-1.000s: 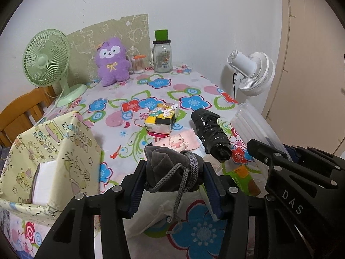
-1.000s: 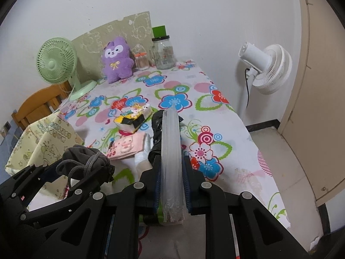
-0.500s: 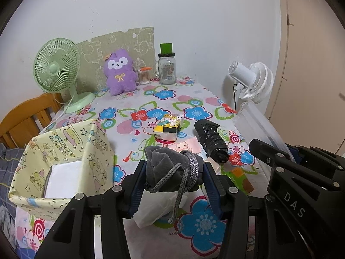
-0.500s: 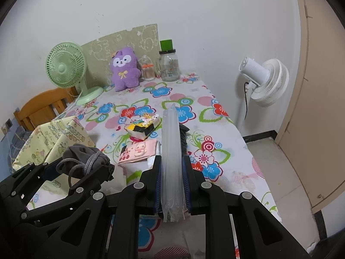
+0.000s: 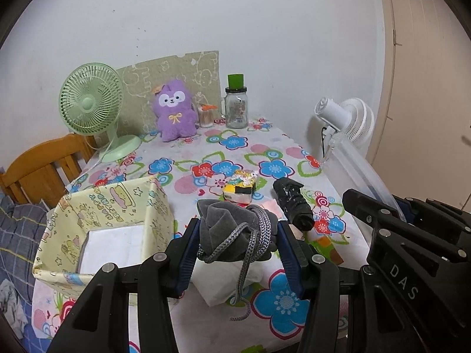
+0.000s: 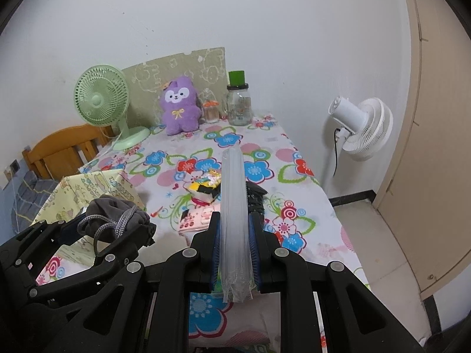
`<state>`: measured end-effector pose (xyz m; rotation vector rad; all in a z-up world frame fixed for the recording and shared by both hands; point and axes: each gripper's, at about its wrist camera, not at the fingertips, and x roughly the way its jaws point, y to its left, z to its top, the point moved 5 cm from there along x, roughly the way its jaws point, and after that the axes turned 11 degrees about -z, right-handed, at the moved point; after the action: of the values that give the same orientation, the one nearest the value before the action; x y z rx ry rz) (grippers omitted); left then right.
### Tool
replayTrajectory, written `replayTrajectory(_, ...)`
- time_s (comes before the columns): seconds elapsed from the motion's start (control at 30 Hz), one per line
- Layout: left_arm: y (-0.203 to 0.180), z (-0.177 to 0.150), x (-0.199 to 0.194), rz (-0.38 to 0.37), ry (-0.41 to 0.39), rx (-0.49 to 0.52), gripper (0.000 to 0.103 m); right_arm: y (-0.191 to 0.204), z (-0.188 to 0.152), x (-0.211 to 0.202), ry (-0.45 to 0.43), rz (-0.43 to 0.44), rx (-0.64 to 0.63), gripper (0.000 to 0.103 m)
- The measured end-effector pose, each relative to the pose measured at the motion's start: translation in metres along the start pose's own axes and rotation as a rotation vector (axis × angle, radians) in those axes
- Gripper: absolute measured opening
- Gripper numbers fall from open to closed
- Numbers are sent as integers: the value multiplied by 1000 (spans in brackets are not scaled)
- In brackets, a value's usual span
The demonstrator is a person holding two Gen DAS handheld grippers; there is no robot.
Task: Organize soft objects
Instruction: 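Carry the pouch with the left tool while the right tool carries the tube toward the fabric box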
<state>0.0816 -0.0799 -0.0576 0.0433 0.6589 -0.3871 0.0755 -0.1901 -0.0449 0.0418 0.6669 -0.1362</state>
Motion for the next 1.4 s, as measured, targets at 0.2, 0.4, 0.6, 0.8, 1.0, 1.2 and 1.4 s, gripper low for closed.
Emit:
replayTrajectory(0.2,7,5,-8,9,-7,-1,53,9,7,-8,-9,-1,-6,21)
replayTrajectory(0.4,16,10,-16,20,-14,-6,53,22,16,-11,-15,5,-16,21)
replayTrajectory(0.6,28,14,-17,22,0,-7,53,39,25,-13,-12,28,-24,21)
replayTrajectory(0.8,38,16,-21,18,-2,6,53,60,30,-12,-7,40,-56,21)
replayTrajectory(1.0,57,18,-23,22,-1,-17,53,83,36,-11,-3,50,-80,21)
replayTrajectory(1.2,77,16,-22,36,4,-36,53,108,37,-7,10,73,-108,21)
replayTrajectory(1.4,101,12,-21,48,17,-63,53,135,38,-2,30,96,-143,21)
